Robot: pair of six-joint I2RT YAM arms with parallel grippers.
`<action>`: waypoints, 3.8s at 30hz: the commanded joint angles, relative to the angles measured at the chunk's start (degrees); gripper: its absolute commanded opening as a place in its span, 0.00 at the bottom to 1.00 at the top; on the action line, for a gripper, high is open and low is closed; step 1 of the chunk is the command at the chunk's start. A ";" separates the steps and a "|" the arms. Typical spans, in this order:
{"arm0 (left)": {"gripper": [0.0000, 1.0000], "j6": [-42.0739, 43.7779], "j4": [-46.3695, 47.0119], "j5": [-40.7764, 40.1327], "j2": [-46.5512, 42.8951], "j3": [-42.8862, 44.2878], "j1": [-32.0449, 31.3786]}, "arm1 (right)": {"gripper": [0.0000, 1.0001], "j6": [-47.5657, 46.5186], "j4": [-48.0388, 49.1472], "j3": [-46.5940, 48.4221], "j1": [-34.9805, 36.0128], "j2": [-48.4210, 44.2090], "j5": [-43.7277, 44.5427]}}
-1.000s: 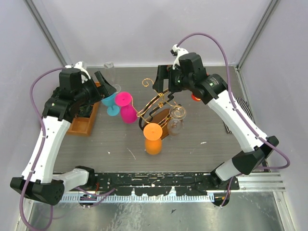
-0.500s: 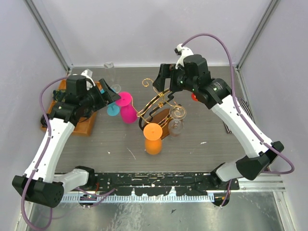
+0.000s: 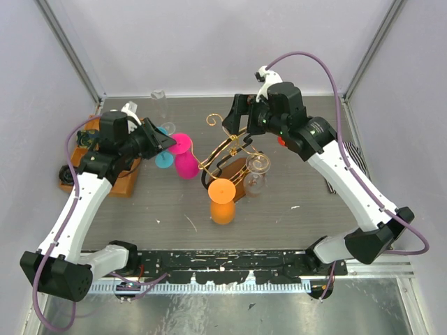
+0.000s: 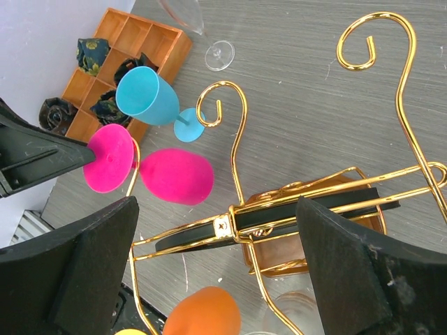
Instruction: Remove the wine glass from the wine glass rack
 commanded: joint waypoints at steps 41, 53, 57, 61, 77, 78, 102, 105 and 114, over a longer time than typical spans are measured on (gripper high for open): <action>0.00 -12.12 30.03 13.58 0.54 -7.59 1.17 | 1.00 -0.07 2.70 -1.27 0.01 -4.63 3.27; 0.00 -2.56 4.37 9.18 -15.62 -7.35 1.17 | 1.00 -0.09 2.51 -1.29 0.06 -3.89 2.98; 0.00 2.35 -6.15 2.73 -20.49 -5.79 1.17 | 1.00 -0.30 2.51 -1.29 0.05 -3.70 2.78; 0.00 5.26 -12.73 -2.00 -22.15 -4.19 1.24 | 1.00 -0.24 2.57 -1.16 0.06 -3.19 1.94; 0.00 -0.46 0.34 4.72 -20.85 -10.80 1.17 | 1.00 -0.99 2.32 0.17 0.02 0.93 -8.33; 0.00 -1.42 2.14 5.92 -20.43 -11.34 1.17 | 1.00 -0.97 2.01 0.51 0.01 1.54 -8.91; 0.00 -7.30 -14.64 7.27 -35.26 -11.89 1.17 | 0.98 -4.37 -2.01 9.48 2.99 7.85 -13.79; 0.00 -5.38 -20.59 4.72 -36.12 -10.47 1.24 | 0.95 -4.83 -3.09 11.70 5.78 9.20 -14.02; 0.00 5.25 -34.16 -6.85 -31.08 -2.25 1.17 | 0.86 0.50 1.49 5.16 8.19 6.10 -24.80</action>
